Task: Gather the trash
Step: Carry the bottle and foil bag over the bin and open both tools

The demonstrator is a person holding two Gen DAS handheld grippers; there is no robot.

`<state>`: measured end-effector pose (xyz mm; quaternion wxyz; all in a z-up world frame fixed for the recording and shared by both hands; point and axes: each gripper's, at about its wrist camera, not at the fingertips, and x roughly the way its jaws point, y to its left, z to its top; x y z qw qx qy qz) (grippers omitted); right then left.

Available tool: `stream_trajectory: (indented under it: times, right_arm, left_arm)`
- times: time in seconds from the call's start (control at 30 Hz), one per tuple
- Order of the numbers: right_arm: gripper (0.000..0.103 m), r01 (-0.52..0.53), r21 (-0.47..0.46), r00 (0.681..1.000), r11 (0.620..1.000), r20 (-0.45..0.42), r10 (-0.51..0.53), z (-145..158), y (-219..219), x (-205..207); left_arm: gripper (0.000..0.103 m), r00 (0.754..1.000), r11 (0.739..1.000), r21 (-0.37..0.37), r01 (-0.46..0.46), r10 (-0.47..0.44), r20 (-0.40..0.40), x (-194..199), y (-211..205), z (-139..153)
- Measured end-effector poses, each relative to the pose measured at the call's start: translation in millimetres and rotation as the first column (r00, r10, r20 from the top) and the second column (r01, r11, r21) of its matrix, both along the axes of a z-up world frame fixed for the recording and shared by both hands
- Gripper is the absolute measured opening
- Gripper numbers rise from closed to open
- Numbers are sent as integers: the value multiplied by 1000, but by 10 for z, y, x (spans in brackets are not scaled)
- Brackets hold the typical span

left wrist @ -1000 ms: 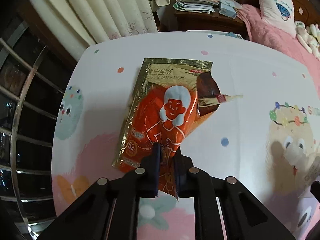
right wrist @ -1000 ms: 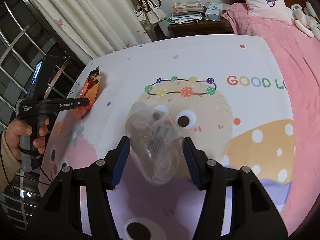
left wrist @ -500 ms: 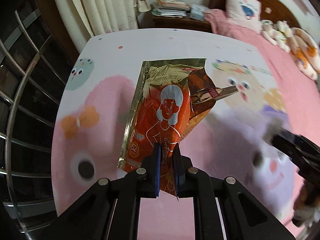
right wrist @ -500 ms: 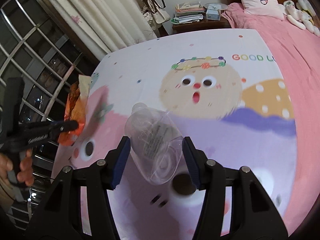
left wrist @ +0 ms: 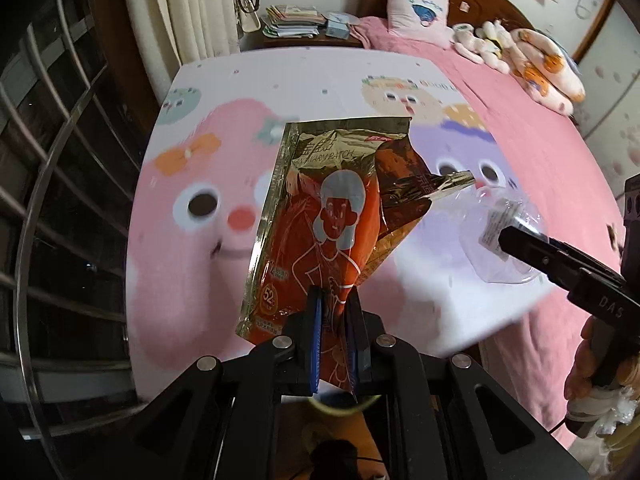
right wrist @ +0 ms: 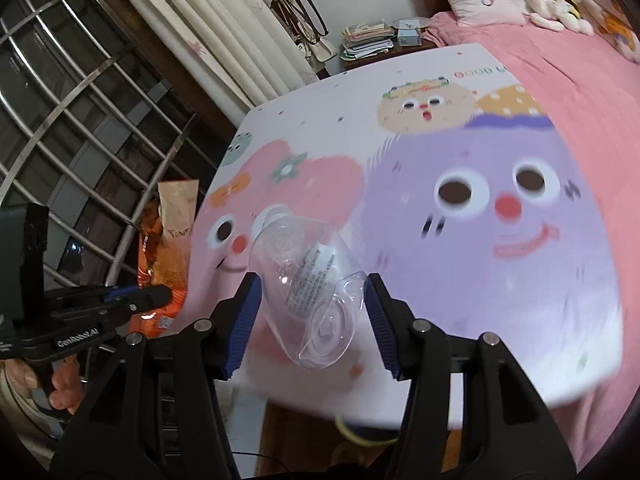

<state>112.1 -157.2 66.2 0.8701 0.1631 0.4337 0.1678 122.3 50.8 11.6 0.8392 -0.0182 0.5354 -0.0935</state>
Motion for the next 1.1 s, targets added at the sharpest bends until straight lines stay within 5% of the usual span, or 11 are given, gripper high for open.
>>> stream_trajectory:
  times: [0.33,0.57,0.83,1.1]
  right_arm:
    - [50,4,-49,998,999,-59,-7,-214,458,-1389]
    - [50,-8,-101,989,995,-147,-7,-597,508,-1888]
    - [50,21,-107,956,994,-288,-51,-1410,292,-2048]
    - [50,14,-156,918,988,-388,-75,-2576,82,-1887]
  left_arm:
    - [10,990,993,-25,113,-115,-85,-1186,300,-408]
    - [10,971,987,-34,154,-158,-180,-1594,199,-767]
    - [10,939,989,-15,149,-146,-310,-1795,-137,-1429]
    - [10,909,996,-8,88,-83,-409,-1687,-428,-2606]
